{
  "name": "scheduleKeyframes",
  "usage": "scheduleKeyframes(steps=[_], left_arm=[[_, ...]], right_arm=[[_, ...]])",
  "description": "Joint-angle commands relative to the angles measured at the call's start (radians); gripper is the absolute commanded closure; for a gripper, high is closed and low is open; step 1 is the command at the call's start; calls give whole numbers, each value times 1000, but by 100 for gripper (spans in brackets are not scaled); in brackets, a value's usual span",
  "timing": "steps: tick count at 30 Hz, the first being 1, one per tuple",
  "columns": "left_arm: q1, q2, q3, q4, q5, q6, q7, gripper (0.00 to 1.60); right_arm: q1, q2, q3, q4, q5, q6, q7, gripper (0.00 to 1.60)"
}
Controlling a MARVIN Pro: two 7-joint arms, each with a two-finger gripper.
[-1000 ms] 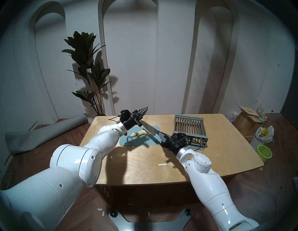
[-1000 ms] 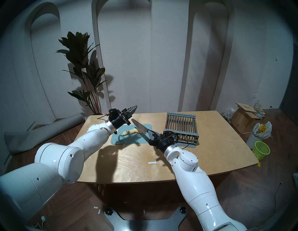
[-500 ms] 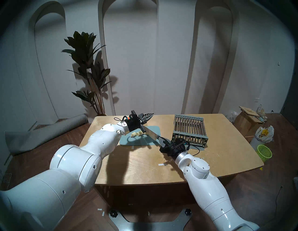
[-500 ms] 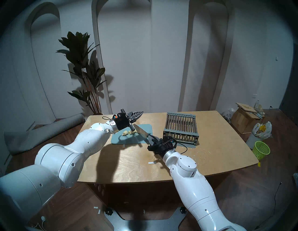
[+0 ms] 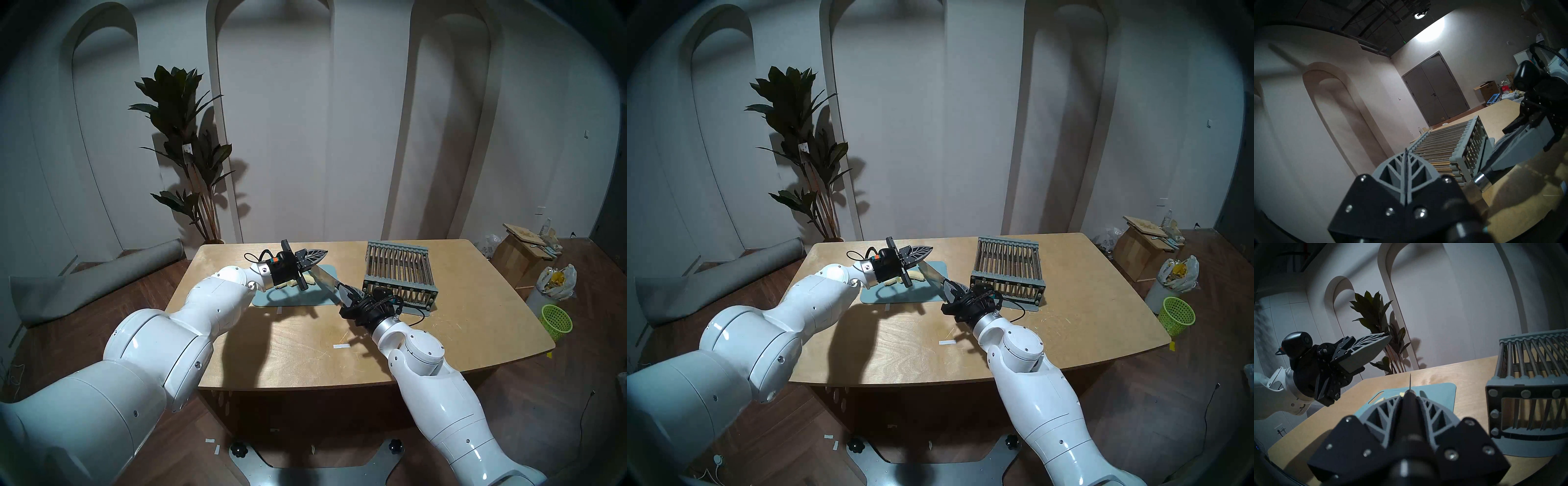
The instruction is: Cut the banana into four pieces on the cutting board
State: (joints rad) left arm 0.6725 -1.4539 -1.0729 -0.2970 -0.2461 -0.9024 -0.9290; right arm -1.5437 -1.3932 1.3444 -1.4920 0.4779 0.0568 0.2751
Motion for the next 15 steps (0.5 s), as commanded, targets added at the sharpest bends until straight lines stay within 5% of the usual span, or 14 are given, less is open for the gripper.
scheduleKeyframes(steps=[1, 15], left_arm=[[-24, -4, 33, -19, -20, -10, -102, 160], [-39, 3, 144, -12, 9, -25, -98, 160]], right_arm=[[20, -13, -7, -11, 5, -15, 17, 160], [22, -18, -9, -2, 6, -16, 19, 160]])
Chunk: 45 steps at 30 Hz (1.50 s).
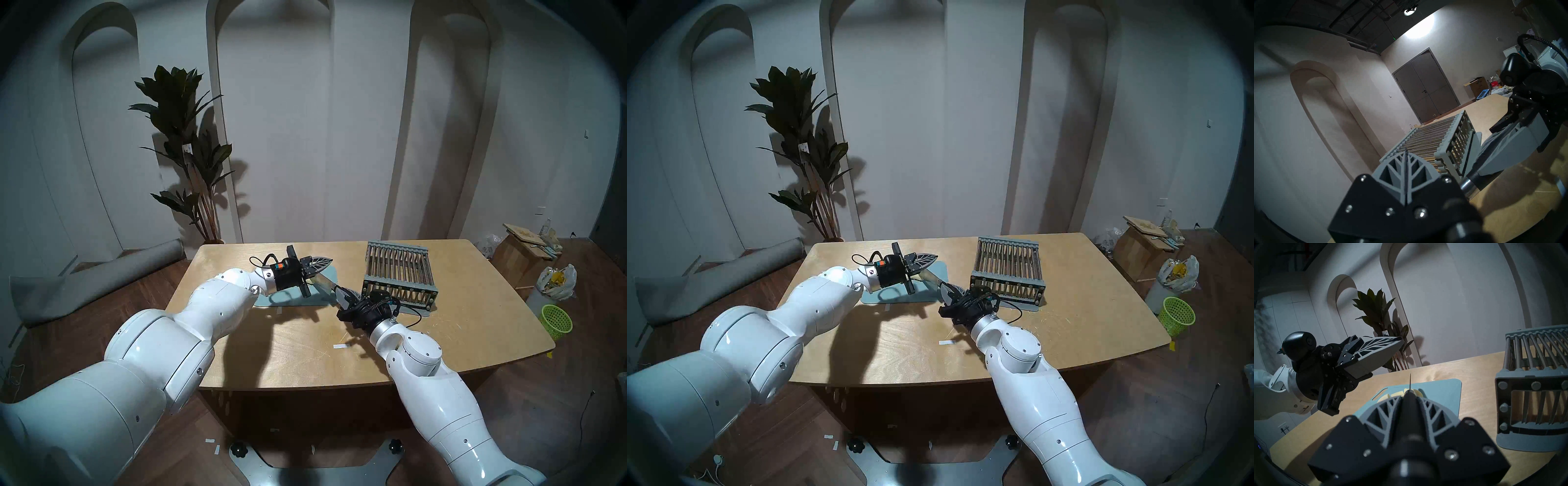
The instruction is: Cut the banana into four pieces on the cutting board
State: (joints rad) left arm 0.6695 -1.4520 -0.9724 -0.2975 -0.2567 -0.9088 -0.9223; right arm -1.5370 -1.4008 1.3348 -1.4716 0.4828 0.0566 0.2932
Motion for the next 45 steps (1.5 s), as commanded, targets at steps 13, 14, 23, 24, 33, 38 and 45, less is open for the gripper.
scheduleKeyframes(steps=[13, 14, 23, 24, 33, 38, 45], left_arm=[[-46, -3, 139, 15, 32, -45, -71, 160], [-48, -4, 143, 21, 31, -46, -75, 160], [-52, -6, 195, 40, 33, -51, -63, 160], [-52, -5, 202, 41, 33, -51, -60, 160], [-50, -4, 292, 60, 68, -51, -53, 160], [-47, -5, 317, 66, 70, -51, -56, 160], [-42, -9, 351, 81, 76, -51, -52, 160]], right_arm=[[15, -6, 1, -23, -3, -13, -5, 160], [15, -6, 1, -24, -3, -12, -6, 160], [11, -3, 5, -23, -3, -6, -11, 160], [12, -3, 5, -21, -3, -6, -11, 160], [18, -6, -1, -3, -1, 19, -19, 160], [26, -7, -4, 10, -1, 30, -23, 160], [40, -9, -15, 23, -4, 58, -30, 160]])
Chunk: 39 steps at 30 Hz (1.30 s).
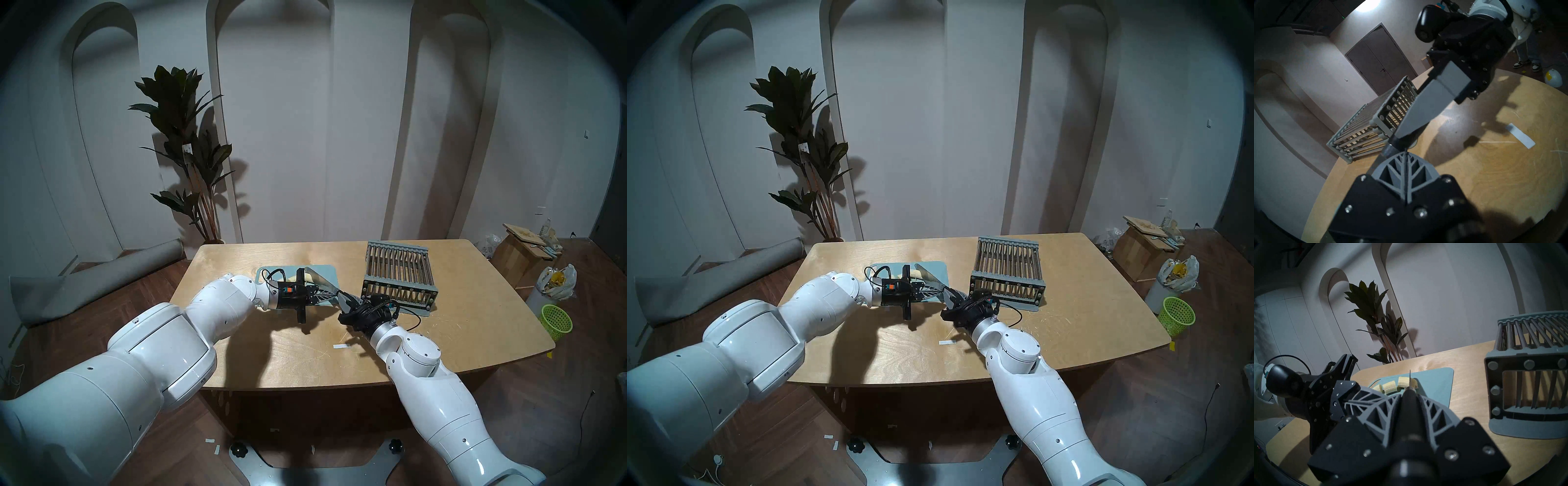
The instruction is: Cut the banana into four pieces on the cutting board
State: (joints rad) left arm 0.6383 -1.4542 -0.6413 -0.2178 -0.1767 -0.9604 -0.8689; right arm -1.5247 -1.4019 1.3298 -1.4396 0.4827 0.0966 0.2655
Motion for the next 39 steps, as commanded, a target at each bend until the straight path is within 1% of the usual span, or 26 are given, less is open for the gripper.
scheduleKeyframes(steps=[1, 2, 4, 5, 7, 10, 12, 14, 18, 21, 22, 23, 24, 25, 27, 31, 32, 34, 35, 39], left_arm=[[-10, -6, 25, 2, -3, 0, -100, 160], [-13, -7, 20, 6, -8, 0, -129, 160], [-10, -3, 29, 7, -11, 0, -97, 160], [-12, -2, 19, 11, -22, 0, -106, 160], [-19, 0, -8, 14, -54, 0, -103, 160], [-43, 6, -36, 8, -84, 0, -59, 160], [-67, 8, -74, 4, -119, 8, -7, 160], [-96, 11, -98, -1, -138, 15, 23, 160], [-111, 25, -154, -42, -171, 24, 54, 160], [-131, 27, -185, -60, -191, 48, 56, 160], [-162, 21, -184, -43, -193, 64, 48, 160], [-147, 25, -199, -68, -198, 74, 54, 160], [-147, 25, -199, -68, -198, 74, 54, 160], [-169, 15, -195, -58, -195, 94, 49, 160], [-185, -4, -190, -42, -192, 116, 40, 160], [-189, -35, -149, -24, -149, 139, 28, 160], [-188, -38, -122, -25, -121, 131, 18, 160], [-176, -50, -91, -22, -92, 127, 2, 160], [-176, -50, -91, -22, -92, 127, 2, 160], [-147, -63, -12, -22, -9, 104, -45, 160]], right_arm=[[29, -9, -11, -6, -3, 21, -2, 160], [32, -8, -13, -4, -3, 24, -2, 160], [36, -7, -18, -4, -6, 34, -5, 160], [39, -6, -21, -3, -8, 37, -6, 160], [42, -3, -26, -3, -13, 46, -9, 160], [44, 0, -31, -5, -19, 52, -12, 160], [44, 0, -32, -6, -23, 50, -13, 160], [44, 0, -31, -8, -24, 48, -14, 160], [46, 0, -31, -11, -27, 50, -23, 160], [45, -1, -34, -12, -31, 56, -24, 160], [45, -2, -37, -14, -32, 58, -24, 160], [45, -3, -38, -15, -33, 59, -24, 160], [45, -3, -38, -15, -33, 59, -24, 160], [44, -4, -42, -16, -35, 61, -25, 160], [43, -2, -45, -18, -38, 65, -25, 160], [40, 1, -48, -19, -44, 71, -28, 160], [40, 2, -49, -20, -46, 72, -29, 160], [41, 3, -50, -20, -49, 74, -30, 160], [41, 3, -50, -20, -49, 74, -30, 160], [41, 5, -51, -19, -54, 79, -33, 160]])
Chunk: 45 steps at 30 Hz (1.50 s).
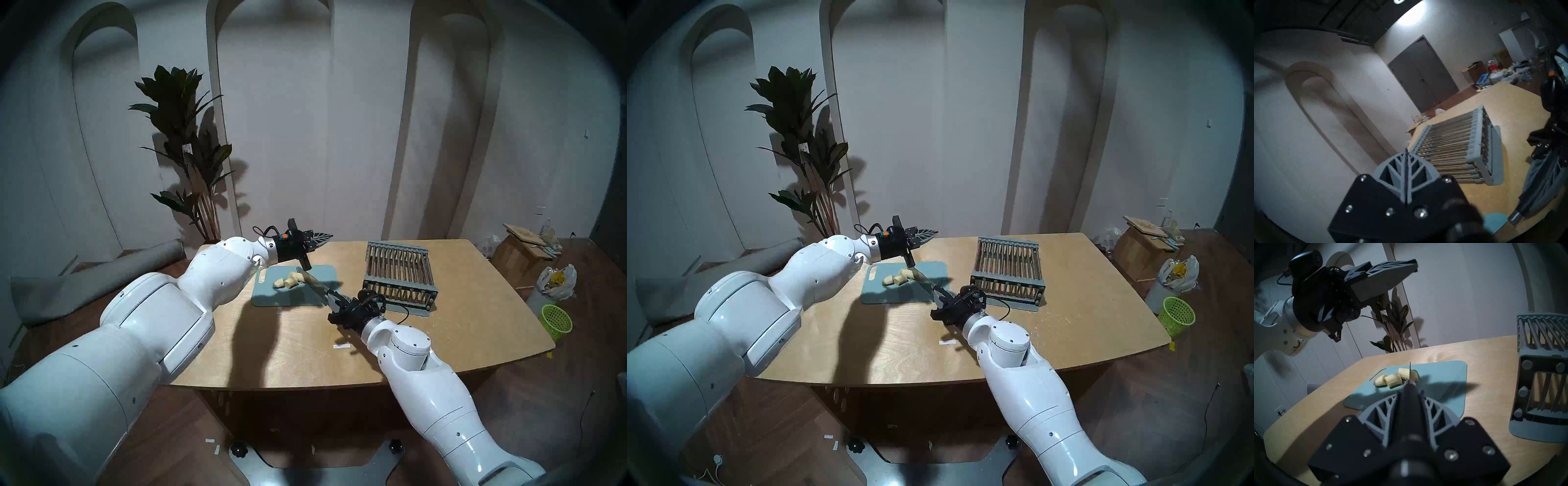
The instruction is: Cut the banana into four pieces on the cutting board
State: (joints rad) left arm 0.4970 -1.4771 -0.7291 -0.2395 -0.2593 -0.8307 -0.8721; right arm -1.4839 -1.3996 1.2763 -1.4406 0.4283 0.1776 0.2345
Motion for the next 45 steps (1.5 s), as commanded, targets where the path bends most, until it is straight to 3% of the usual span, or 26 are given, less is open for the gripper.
scheduleKeyframes(steps=[1, 7, 14, 25, 32, 39, 45], left_arm=[[7, -44, 106, 6, 111, -39, -55, 160], [24, -44, 152, 43, 173, -86, -47, 160], [34, -31, 170, 74, 188, -129, -39, 160], [57, -31, 188, 95, 193, -129, 6, 160], [52, -24, 90, 97, 86, -129, 49, 160], [12, -11, -65, 97, -108, -115, 120, 160], [2, 18, -135, 90, -210, -106, 135, 160]], right_arm=[[-1, 3, 3, -20, -3, 0, -3, 160], [-5, 6, 3, -29, -12, 6, -10, 160], [-15, 12, 7, -50, -23, 20, -19, 160], [-36, 27, 12, -75, -38, 35, -35, 160], [-43, 14, 27, -85, -8, 40, -25, 160], [-47, -9, 43, -69, 46, 52, -16, 160], [-52, -30, 66, -55, 104, 78, -5, 160]])
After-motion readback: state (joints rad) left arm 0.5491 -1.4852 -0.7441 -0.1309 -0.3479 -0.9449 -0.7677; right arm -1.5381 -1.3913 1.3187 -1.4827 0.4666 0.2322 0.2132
